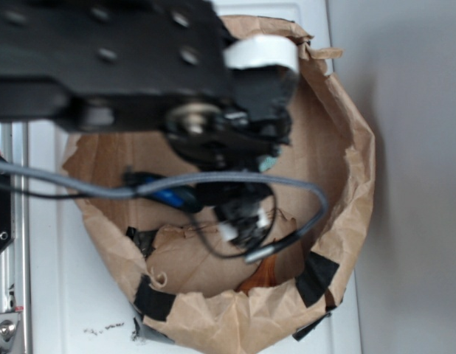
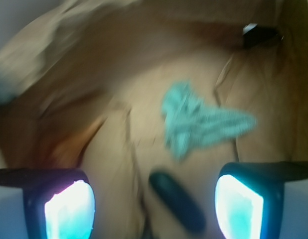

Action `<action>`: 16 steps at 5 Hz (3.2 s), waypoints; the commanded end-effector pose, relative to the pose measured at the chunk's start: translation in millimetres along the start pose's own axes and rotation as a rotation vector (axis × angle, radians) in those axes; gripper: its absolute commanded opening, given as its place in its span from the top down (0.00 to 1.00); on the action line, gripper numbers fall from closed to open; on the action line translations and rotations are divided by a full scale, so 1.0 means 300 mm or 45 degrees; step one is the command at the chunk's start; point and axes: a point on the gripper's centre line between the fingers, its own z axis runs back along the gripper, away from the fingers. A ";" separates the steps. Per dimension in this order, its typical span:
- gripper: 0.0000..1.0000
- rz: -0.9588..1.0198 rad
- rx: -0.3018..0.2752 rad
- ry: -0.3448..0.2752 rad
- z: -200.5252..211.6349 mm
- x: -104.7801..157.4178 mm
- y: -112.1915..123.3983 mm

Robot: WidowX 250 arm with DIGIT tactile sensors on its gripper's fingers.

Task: Grab the blue cloth.

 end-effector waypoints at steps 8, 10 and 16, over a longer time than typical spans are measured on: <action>0.00 -0.107 0.010 -0.022 -0.245 0.137 0.096; 0.00 -0.227 -0.030 -0.085 -0.281 0.049 0.086; 1.00 -0.013 -0.104 0.035 -0.027 0.089 0.088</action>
